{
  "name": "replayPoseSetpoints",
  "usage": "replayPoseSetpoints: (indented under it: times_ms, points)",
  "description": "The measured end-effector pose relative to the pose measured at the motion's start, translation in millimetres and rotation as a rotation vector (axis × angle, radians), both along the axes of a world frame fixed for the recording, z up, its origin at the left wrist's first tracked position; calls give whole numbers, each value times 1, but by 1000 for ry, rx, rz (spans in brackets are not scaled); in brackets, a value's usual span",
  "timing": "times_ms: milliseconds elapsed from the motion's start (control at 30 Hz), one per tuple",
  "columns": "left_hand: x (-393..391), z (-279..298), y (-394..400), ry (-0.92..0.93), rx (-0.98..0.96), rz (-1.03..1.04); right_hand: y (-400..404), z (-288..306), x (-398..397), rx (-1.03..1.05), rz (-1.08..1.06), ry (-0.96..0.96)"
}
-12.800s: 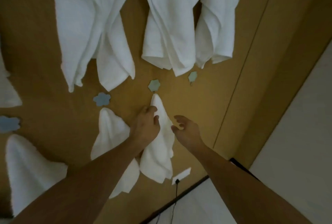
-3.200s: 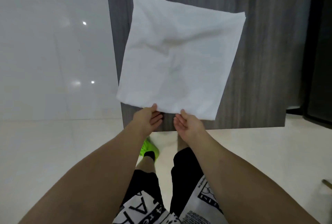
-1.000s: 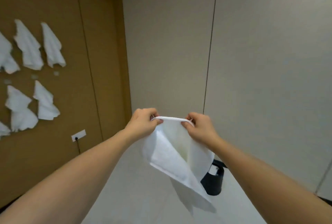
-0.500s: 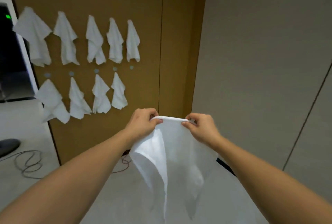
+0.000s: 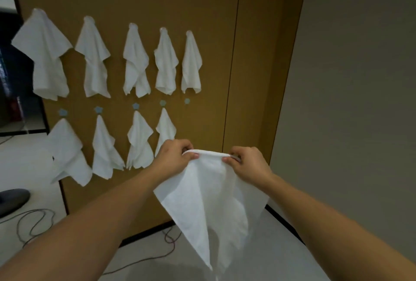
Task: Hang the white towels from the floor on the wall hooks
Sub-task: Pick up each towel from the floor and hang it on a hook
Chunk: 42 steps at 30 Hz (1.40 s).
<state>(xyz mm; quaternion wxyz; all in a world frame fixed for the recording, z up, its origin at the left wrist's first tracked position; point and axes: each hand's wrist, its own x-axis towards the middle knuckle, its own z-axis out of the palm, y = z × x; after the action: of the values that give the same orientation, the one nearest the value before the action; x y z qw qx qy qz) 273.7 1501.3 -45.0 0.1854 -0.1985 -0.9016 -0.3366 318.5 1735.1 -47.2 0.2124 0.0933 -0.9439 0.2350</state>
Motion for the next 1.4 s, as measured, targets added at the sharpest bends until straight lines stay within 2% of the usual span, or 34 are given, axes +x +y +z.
replayPoseSetpoints:
  times_ms: [267, 500, 567, 700, 767, 1133, 1267, 1400]
  points:
    - [-152, -16, -7, 6, 1, 111, 2, -12, -172, 110, 84, 15]
    - [-316, -12, 14, 44, -26, 200, 28, -12, -347, 190, 206, 78]
    - [-361, -4, 20, 52, -36, 206, 36, -9, -394, 210, 253, 168]
    - [-444, 8, 30, 96, 22, 238, 45, -6, -479, 255, 380, 482]
    - [-482, 6, 33, 118, 41, 251, 46, -7, -522, 302, 431, 545]
    - [-687, -26, 17, 188, 1, 205, 27, -34, -737, 418, 359, 400]
    - [-757, -38, 8, 292, -171, 216, 11, -46, -816, 378, 322, 323]
    - [-815, -50, 3, 443, -340, 209, -1, -53, -885, 327, 279, 333]
